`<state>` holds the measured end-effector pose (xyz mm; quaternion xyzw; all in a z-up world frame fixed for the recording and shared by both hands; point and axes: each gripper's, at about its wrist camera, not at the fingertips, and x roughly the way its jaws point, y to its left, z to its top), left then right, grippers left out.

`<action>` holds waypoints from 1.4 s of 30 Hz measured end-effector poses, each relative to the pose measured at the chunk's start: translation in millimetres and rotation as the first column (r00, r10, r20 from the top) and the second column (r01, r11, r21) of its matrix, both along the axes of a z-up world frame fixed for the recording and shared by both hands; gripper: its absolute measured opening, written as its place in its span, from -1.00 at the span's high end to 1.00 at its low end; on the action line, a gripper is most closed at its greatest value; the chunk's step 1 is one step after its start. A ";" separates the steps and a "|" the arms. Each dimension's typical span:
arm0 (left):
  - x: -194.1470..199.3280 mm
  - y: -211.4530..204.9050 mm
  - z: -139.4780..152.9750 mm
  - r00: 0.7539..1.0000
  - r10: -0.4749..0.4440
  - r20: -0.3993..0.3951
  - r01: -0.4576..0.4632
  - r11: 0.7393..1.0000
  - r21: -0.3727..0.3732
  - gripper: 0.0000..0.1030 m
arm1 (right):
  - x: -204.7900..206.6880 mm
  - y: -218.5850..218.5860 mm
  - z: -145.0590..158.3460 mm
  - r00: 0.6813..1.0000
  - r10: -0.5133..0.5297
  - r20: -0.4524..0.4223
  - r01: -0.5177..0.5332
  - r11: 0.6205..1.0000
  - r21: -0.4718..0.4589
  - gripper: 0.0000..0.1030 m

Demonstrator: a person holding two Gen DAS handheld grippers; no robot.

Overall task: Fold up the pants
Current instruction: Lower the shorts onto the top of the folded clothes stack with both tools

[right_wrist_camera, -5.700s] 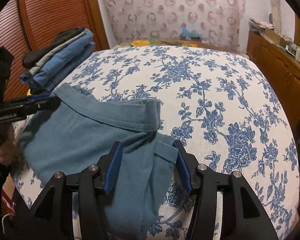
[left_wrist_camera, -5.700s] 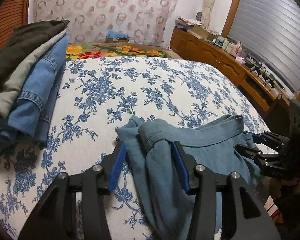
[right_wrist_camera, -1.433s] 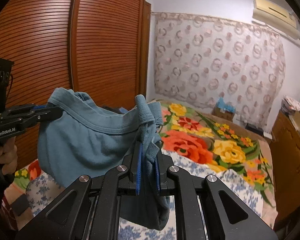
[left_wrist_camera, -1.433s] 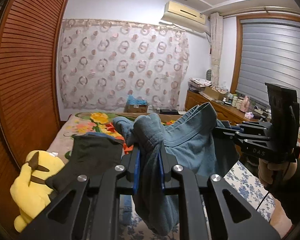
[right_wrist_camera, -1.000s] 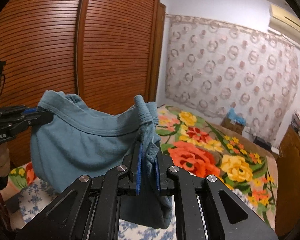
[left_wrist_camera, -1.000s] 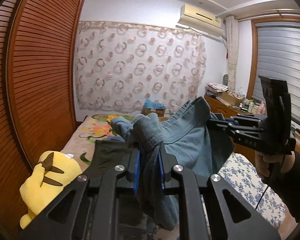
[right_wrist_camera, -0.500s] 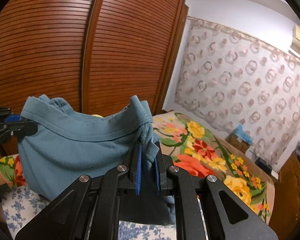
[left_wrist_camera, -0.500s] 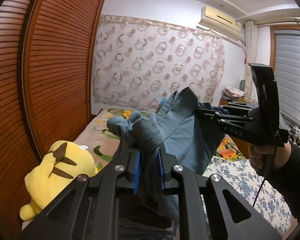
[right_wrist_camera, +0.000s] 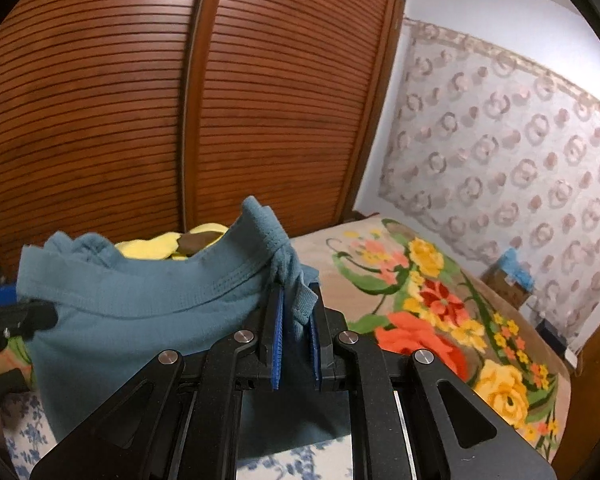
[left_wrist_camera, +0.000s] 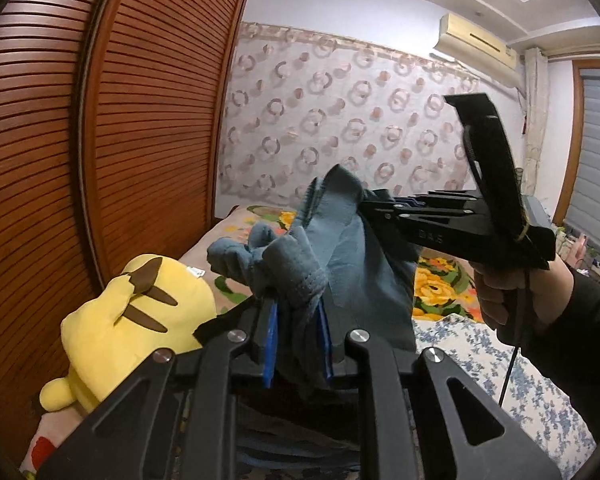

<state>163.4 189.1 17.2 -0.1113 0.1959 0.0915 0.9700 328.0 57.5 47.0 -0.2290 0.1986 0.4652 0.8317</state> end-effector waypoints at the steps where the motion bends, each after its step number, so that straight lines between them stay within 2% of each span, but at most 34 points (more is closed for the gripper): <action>1: 0.9 0.5 -1.9 1.000 0.001 -0.007 -0.001 1.000 -0.002 0.68 | 2.8 6.6 -2.7 1.000 0.005 -0.006 -0.005 1.000 -0.004 0.84; 5: 2.7 2.5 -6.4 0.999 0.021 -0.027 -0.021 1.000 -0.009 0.68 | 13.2 22.0 -11.6 0.997 0.001 -0.072 -0.002 1.000 -0.024 0.83; 8: 2.6 4.5 -13.2 0.999 0.033 -0.035 -0.034 0.999 -0.023 0.67 | 19.4 21.5 -12.0 0.994 -0.024 -0.110 0.025 1.000 0.004 0.73; 10: 3.1 4.2 -16.2 0.998 0.046 -0.044 -0.047 0.999 -0.021 0.66 | 21.9 17.5 -8.2 0.992 -0.029 -0.125 0.033 0.999 0.031 0.53; 12: 5.0 4.3 -19.5 0.997 0.053 -0.057 -0.054 0.998 -0.016 0.57 | 22.4 10.9 -4.9 0.991 -0.032 -0.129 0.038 0.998 0.044 0.44; 13: 6.4 4.4 -21.1 0.997 0.050 -0.066 -0.052 0.999 -0.016 0.56 | 21.9 8.8 -4.1 0.990 -0.018 -0.140 0.024 0.999 0.045 0.44; 15: 8.6 5.6 -23.7 0.995 0.052 -0.082 -0.054 0.998 -0.025 0.34 | 16.6 1.1 -5.1 0.989 0.012 -0.145 -0.005 0.999 0.046 0.44; 18: 11.4 5.7 -27.9 0.993 0.052 -0.105 -0.054 0.998 -0.022 0.18 | 15.4 -4.1 -19.0 0.982 0.043 -0.186 -0.041 0.999 0.016 0.44; 23: 11.9 1.7 -32.6 0.988 0.062 -0.144 -0.061 0.998 0.009 0.16 | 29.9 -2.9 -46.6 0.981 -0.008 -0.196 -0.002 0.999 -0.053 0.44; 28: 10.4 4.3 -34.5 0.985 0.059 -0.162 -0.057 0.998 0.016 0.15 | 46.3 -3.6 -61.0 0.973 -0.049 -0.224 0.039 0.998 -0.050 0.48; 33: 5.6 4.0 -31.1 0.985 0.062 -0.163 -0.060 0.998 0.019 0.15 | 45.0 -2.3 -60.5 0.975 -0.053 -0.216 0.045 0.998 -0.044 0.44; 37: -1.3 3.0 -26.2 0.985 0.062 -0.158 -0.057 0.998 0.033 0.12 | 25.5 -4.0 -48.6 0.977 -0.043 -0.208 0.041 0.999 -0.011 0.44; 39: -4.7 2.0 -23.4 0.985 0.060 -0.161 -0.053 0.997 0.049 -0.03 | 16.7 -3.8 -46.3 0.978 -0.031 -0.206 0.032 0.999 0.000 0.44; 42: -10.3 0.5 -21.0 0.986 0.045 -0.158 -0.036 0.998 0.057 -0.13 | 3.8 -6.0 -44.0 0.979 -0.024 -0.205 0.027 1.000 0.015 0.42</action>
